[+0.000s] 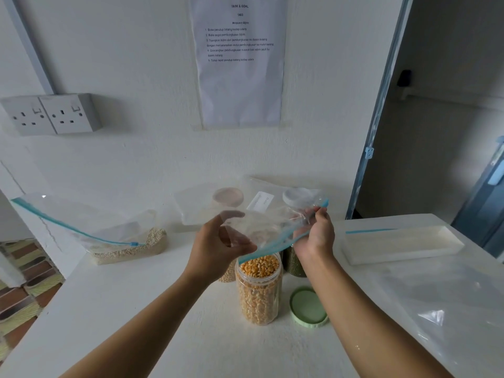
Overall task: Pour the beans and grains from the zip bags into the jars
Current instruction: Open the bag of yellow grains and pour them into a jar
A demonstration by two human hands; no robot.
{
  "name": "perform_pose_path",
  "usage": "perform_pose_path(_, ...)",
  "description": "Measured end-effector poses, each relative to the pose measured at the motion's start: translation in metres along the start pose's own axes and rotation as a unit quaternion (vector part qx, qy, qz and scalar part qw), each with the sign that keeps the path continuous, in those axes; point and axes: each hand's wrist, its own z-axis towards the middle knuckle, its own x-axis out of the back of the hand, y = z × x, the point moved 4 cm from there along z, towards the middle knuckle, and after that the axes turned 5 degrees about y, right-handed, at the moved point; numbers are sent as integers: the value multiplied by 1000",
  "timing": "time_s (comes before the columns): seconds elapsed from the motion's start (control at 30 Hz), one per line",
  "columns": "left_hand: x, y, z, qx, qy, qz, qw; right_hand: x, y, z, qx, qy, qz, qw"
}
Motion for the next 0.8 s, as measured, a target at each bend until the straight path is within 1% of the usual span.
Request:
perform_pose_path(0.07, -1, -3, -2, 4, -12, 0, 1000, 4, 0, 3, -4, -10, 4, 1000)
perform_pose_path(0.17, -3, -6, -4, -9, -26, 41, 999, 7, 1, 2, 0, -17, 9, 1000)
perform_pose_path(0.23, -1, -9, -3, -3, -13, 31, 999, 4, 0, -2, 0, -24, 1, 1000)
perform_pose_path(0.3, 1, -11, -1, 33, -10, -10, 999, 3, 0, -3, 7, -27, -7, 1000)
perform_pose_path(0.4, 6, -16, -2, 109, -11, -121, 987, 1, -1, -4, 6, -34, -16, 999)
perform_pose_path(0.47, 16, -20, -2, 157, 17, -195, 968, -4, -2, -10, 0, -55, -24, 998)
perform_pose_path(0.53, 28, -21, -2, 177, 50, -227, 956, -10, -2, -17, -8, -73, -51, 996)
perform_pose_path(0.6, 41, -18, -1, 168, 73, -224, 957, -19, -5, -26, 2, -77, -74, 994)
perform_pose_path(0.7, 66, -5, 3, 126, 96, -241, 957, -39, -13, -40, 61, -78, -104, 990)
perform_pose_path(0.8, 94, 14, 11, 97, 89, -274, 953, -63, -22, -56, 100, -119, -142, 978)
